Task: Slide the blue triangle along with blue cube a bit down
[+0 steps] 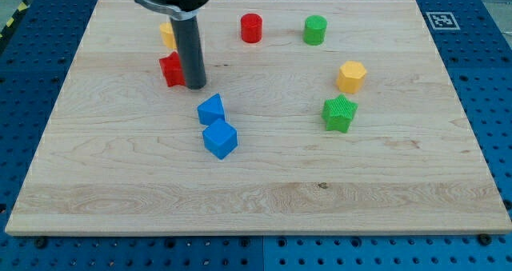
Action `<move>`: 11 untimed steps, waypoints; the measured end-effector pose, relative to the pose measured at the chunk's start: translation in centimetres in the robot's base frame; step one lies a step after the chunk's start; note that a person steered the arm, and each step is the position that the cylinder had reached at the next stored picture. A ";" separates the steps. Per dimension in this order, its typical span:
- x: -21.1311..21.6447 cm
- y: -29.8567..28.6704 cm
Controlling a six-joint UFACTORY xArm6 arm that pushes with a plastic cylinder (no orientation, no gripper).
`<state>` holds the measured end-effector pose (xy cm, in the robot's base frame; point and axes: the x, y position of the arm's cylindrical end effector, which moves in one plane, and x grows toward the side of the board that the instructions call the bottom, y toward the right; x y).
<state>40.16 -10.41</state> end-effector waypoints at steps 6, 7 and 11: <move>4.8 8.6; 5.6 6.0; 6.9 7.0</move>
